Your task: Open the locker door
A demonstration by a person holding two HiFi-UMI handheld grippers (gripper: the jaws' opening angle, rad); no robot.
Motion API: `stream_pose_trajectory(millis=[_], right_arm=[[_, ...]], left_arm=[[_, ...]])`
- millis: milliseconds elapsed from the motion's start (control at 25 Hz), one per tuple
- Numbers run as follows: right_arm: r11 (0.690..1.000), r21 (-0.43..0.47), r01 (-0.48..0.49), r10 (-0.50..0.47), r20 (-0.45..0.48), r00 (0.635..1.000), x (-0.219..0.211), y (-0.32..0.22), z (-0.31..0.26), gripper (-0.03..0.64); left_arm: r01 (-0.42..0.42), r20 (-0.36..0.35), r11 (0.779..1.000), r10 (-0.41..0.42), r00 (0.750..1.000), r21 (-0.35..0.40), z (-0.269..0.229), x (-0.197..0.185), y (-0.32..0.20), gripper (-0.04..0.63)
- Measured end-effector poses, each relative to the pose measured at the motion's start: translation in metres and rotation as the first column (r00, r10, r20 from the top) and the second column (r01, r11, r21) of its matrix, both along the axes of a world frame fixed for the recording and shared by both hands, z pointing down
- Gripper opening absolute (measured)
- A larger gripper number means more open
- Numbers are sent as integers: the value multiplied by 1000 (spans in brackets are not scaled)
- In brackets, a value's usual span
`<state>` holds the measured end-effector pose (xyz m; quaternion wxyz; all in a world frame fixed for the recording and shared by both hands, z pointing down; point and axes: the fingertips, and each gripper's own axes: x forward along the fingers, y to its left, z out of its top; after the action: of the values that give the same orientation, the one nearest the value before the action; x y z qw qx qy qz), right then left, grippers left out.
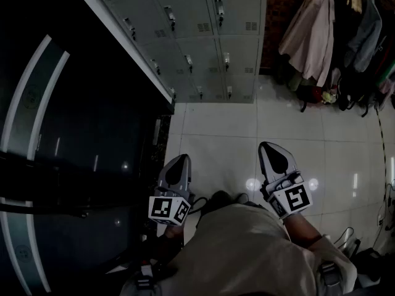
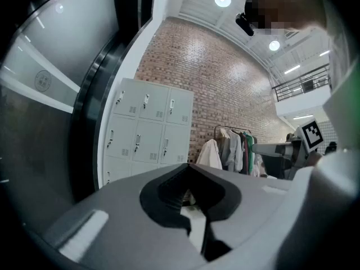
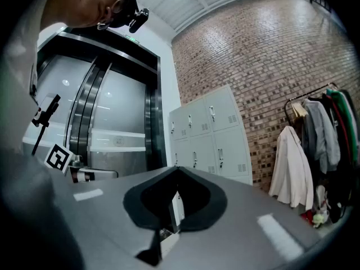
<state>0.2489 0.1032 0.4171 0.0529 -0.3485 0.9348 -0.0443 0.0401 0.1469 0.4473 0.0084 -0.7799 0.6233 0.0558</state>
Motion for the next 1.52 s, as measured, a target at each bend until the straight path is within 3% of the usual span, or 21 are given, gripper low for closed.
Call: stream_pose_trajectory(millis=[200,400,720,1120,1520], right_arm=[[999,24,23,-24,15,1000,-17,-2,-1,2],[1000,0,18,-18,-24,1000,-27,-12,6,1],[1000,9,-6,6,-14,1000,-56,-45,-4,1],[1000,-1,-14,14,-25,1000,-99,-124,-4,2],[1000,-4,12,-12,-13,1000,-165,-197,2,2]], left_arm=[[46,-28,999,-46,999,-25,7,-18,2,66],[65,31,998,-66,997,6,3,-30,-10,66],[16,24,1000,-17,1000,15,-7,-52,-57,66],[-12,27,1000,12,1000,8,-5,-96,-141,66],[14,9,1000,-14,1000,-2,3,-158,-208,66]])
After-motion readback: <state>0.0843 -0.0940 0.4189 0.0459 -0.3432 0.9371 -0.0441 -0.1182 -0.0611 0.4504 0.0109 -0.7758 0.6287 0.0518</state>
